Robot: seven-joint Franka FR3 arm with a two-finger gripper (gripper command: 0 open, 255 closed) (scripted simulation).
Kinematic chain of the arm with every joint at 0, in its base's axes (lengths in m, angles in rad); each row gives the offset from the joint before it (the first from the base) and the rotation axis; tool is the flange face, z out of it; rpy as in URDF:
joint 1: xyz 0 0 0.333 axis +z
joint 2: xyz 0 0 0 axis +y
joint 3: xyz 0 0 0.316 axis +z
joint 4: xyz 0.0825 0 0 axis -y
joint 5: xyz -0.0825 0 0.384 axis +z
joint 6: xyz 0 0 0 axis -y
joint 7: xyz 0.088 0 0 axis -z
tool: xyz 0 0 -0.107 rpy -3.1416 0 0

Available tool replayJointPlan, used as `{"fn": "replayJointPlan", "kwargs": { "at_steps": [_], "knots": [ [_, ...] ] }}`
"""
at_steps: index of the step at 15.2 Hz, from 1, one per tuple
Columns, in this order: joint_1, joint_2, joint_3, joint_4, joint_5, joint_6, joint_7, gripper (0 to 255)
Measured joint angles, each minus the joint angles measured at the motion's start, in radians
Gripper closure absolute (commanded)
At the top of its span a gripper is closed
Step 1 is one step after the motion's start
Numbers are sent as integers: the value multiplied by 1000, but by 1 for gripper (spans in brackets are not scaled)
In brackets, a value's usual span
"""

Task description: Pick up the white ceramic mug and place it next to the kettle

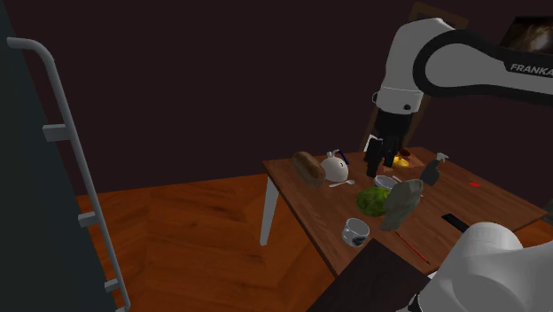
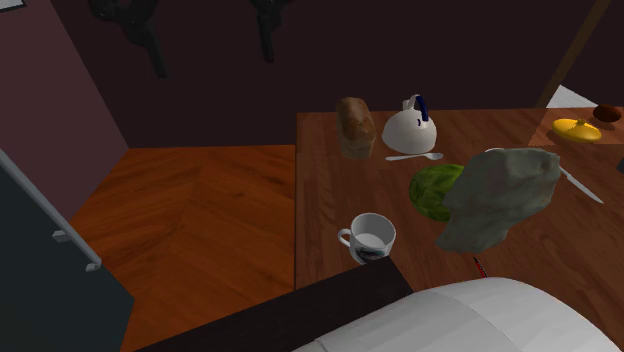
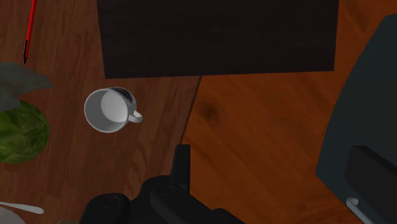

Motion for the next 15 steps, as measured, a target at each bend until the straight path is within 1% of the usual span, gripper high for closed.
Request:
{"fn": "replayJointPlan", "kwargs": {
  "at_steps": [2,4,10,15],
  "knots": [
    [-3,-3,-8,-15,-6,13,-8,0],
    [-13,-7,-31,-57,-22,57,-29,0],
    [-60,-18,-128,-221,-92,233,-111,0],
    [-106,39,-222,-313,-156,403,-184,0]
  ]
}}
